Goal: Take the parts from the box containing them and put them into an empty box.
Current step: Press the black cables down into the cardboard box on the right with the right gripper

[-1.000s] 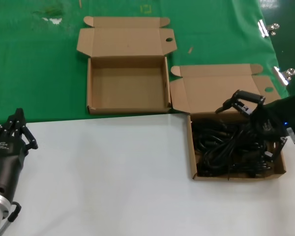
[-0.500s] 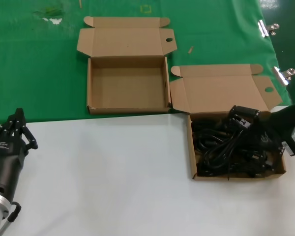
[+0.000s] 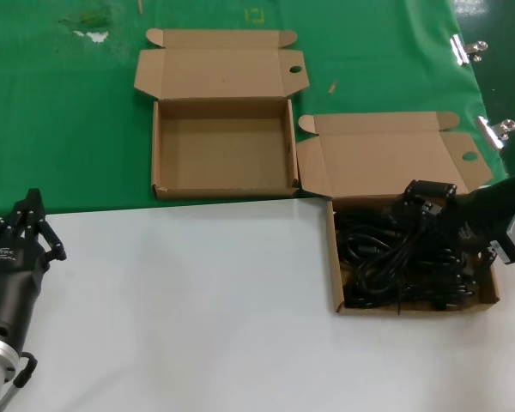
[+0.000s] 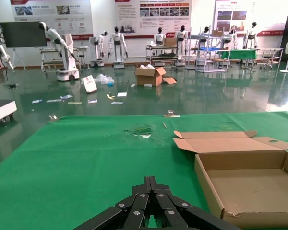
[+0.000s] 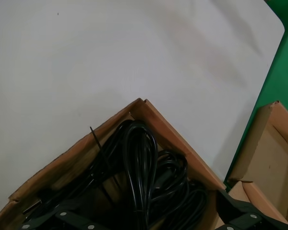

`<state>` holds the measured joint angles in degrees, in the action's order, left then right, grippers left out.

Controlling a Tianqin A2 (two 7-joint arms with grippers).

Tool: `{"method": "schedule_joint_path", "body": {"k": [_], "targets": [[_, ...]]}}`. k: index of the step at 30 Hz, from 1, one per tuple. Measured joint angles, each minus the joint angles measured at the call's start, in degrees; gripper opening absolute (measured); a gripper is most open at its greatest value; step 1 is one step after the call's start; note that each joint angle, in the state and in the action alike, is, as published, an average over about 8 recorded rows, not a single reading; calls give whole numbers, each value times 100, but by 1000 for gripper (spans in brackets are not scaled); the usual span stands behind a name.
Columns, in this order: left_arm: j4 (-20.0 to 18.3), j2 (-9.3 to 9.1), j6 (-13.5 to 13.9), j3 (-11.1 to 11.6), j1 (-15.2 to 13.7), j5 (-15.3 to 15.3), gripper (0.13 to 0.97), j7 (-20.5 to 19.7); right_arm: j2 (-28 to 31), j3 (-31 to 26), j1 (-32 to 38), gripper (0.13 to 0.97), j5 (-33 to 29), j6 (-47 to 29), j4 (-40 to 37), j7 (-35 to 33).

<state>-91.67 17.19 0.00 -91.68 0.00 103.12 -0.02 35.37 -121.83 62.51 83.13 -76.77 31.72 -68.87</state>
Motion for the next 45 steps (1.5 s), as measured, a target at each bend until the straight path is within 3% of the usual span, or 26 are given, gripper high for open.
{"method": "schedule_joint_path", "body": {"k": [4,13,30,39,45], "targets": [[0,0,0,0,0,0,140,0,1,36,-60,896,11,25,48,16],[0,0,0,0,0,0,140,0,53,81,-228,767,40,20,276,84],[0,0,0,0,0,-1,140,-2,10,77,-155,365,-38,52,-69,-165],[0,0,0,0,0,-1,140,-2,0,87,-160,224,-56,70,-152,-284],[0,0,0,0,0,-2,140,-2,24,132,-166,211,-22,58,-57,-169]]}}
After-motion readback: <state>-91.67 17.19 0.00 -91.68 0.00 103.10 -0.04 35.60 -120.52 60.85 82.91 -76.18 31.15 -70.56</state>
